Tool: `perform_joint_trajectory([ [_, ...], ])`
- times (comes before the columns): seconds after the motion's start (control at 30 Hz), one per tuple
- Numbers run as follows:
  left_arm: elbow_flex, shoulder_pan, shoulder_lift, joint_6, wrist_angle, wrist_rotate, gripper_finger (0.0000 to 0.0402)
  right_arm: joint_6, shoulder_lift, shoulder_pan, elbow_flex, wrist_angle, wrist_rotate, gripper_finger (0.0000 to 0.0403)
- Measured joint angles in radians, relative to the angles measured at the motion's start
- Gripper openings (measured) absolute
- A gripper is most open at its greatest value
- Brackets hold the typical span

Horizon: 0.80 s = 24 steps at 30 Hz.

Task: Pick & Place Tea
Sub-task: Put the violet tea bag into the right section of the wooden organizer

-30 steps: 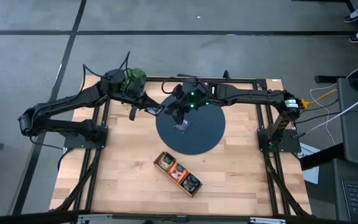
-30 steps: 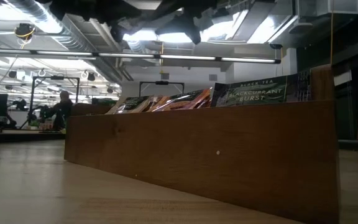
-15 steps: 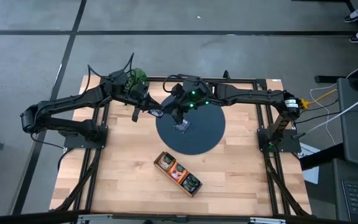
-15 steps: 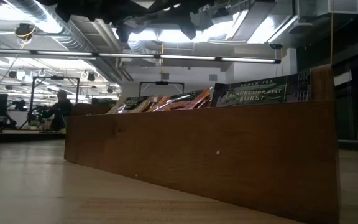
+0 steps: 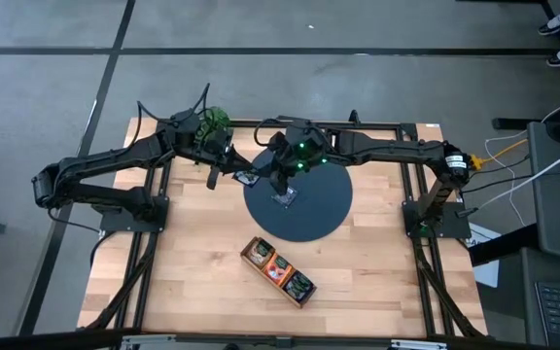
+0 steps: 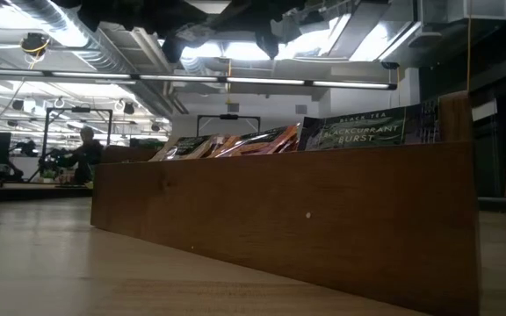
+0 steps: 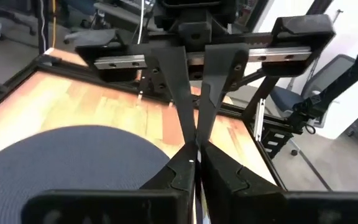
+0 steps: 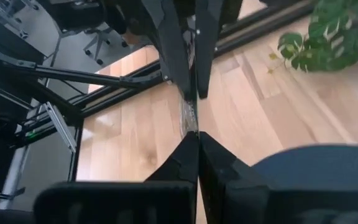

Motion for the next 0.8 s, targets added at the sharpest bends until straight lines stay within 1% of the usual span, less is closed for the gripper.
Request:
perform_joint_trajectory([
  [0.23, 0.000, 0.000, 0.000, -0.030, -0.101, -0.011, 0.0054, 0.102, 0.000, 0.020, 0.000, -0.066, -0.021, 0.0004],
  [0.37, 0.000, 0.000, 0.000, -0.029, -0.162, -0.011, 0.0079, 0.168, 0.000, 0.069, 0.000, -0.101, -0.026, 0.0003],
  [0.47, 0.000, 0.000, 0.000, -0.025, -0.189, -0.011, 0.0090, 0.222, 0.000, 0.111, 0.000, -0.140, -0.024, 0.0003],
  [0.7, 0.000, 0.000, 0.000, 0.091, -0.286, -0.011, 0.0094, 0.382, -0.006, 0.184, 0.000, -0.204, 0.083, 0.0003],
  [0.8, 0.000, 0.000, 0.000, 0.139, -0.343, -0.011, 0.0092, 0.444, -0.014, 0.205, 0.000, -0.260, 0.097, 0.0003],
])
